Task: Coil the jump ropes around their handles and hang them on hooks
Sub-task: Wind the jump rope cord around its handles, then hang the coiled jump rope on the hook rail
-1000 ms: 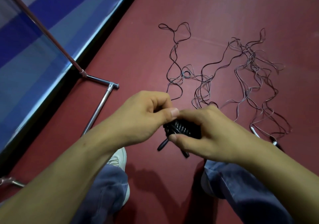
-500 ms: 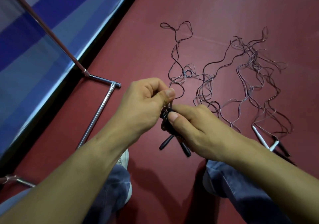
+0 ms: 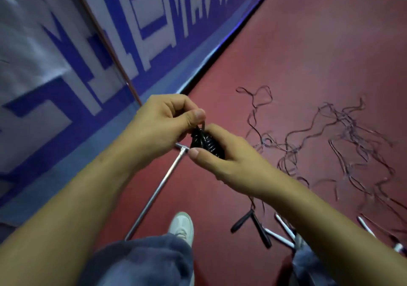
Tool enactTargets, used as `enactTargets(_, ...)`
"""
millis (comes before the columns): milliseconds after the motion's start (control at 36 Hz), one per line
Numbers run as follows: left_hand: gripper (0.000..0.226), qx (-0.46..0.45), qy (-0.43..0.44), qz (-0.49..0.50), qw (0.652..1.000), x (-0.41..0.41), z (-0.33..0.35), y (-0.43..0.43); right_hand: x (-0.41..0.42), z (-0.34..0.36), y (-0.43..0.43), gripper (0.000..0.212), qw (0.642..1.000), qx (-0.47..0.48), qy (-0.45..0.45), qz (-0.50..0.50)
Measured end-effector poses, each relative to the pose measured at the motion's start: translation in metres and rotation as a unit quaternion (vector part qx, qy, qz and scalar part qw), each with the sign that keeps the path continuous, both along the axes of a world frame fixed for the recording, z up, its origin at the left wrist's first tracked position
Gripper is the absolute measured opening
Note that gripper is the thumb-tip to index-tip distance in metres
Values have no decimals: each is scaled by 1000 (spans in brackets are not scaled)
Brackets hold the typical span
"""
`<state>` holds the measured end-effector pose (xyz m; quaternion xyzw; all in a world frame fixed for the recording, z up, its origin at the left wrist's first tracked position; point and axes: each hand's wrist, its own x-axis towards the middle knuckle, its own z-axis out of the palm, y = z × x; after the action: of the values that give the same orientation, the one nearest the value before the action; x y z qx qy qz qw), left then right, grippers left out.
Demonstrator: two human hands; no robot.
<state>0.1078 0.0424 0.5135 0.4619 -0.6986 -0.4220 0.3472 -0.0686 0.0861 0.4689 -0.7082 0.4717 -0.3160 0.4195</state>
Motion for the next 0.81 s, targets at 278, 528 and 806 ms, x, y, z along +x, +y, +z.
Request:
enactTargets(278, 26, -117, 14, 215, 969, 129, 150, 49, 164, 133, 9, 26, 982, -112, -150, -5)
enactTargets(528, 27, -157, 15, 338, 928, 234, 225, 93, 284, 202, 32, 24, 965, -168, -191, 58)
enactTargets(806, 21, -63, -120, 336, 932, 335, 269, 106, 371, 222, 3, 26, 967, -26, -168, 188)
